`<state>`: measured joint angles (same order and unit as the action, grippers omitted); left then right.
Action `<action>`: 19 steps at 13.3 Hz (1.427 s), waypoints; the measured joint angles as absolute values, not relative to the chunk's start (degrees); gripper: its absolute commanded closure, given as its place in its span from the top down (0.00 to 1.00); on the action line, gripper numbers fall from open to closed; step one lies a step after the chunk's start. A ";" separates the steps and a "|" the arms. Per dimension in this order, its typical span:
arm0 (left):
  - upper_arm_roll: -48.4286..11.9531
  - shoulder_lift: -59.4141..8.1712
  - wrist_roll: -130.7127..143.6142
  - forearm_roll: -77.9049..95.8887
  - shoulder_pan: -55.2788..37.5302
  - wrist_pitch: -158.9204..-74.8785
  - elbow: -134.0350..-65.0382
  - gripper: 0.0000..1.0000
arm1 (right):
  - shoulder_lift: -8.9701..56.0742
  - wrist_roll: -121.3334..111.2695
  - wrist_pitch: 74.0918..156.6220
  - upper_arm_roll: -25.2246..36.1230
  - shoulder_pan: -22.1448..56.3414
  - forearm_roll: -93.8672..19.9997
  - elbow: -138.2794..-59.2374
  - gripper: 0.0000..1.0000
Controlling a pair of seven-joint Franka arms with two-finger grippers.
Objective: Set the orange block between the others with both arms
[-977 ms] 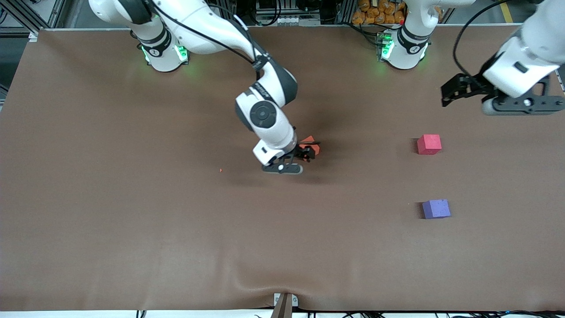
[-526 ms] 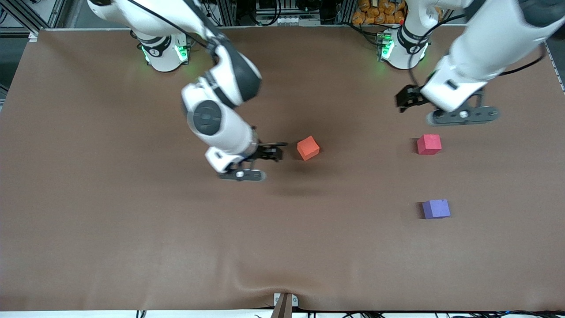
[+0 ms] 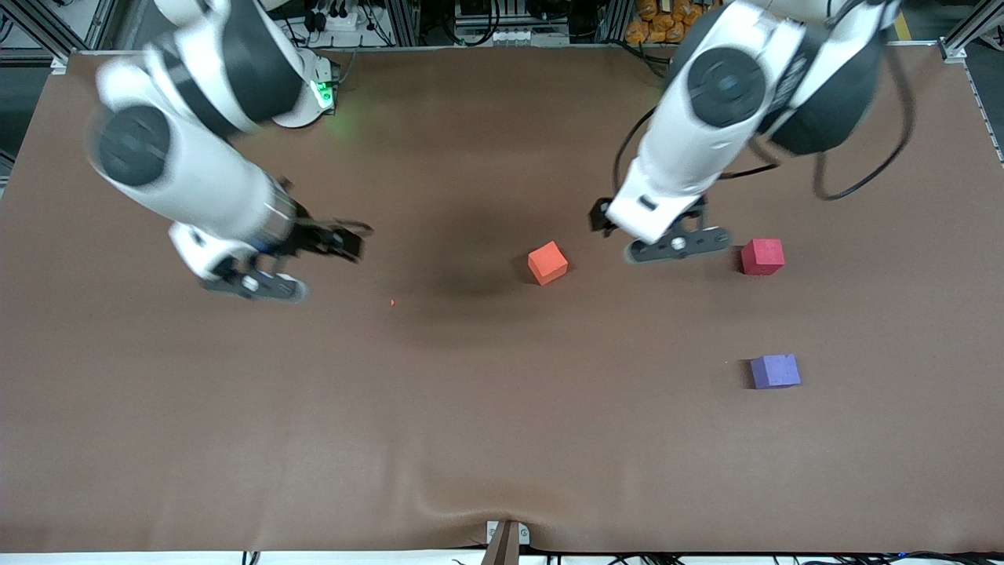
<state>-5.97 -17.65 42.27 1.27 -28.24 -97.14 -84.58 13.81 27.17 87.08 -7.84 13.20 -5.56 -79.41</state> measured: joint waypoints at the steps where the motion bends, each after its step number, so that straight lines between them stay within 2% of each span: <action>1: -5.97 -19.21 43.60 1.26 -29.12 -98.29 -84.43 1.00 | 11.85 25.57 85.37 -10.86 8.92 -5.30 -79.43 1.00; 3: -5.95 -22.19 47.40 1.21 -31.32 -100.93 -84.17 1.00 | 9.05 22.44 83.77 -13.44 2.36 -4.97 -79.47 1.00; 8: -5.96 -28.48 59.06 0.88 -37.22 -106.94 -84.02 1.00 | 6.99 9.12 80.71 -12.30 -5.45 -1.51 -79.51 1.00; 12: -5.94 -32.81 65.82 -1.37 -39.76 -110.45 -84.61 1.00 | 5.02 1.73 78.96 -6.07 -5.79 -1.35 -79.56 1.00; 19: -5.61 -34.33 67.69 -1.96 -39.41 -120.94 -94.64 1.00 | 4.97 0.63 78.56 -4.02 -4.15 -1.35 -80.44 1.00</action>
<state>-5.61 -34.33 67.69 -1.96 -39.41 -120.94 -94.64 4.97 0.63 78.56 -4.02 -4.15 -1.35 -80.44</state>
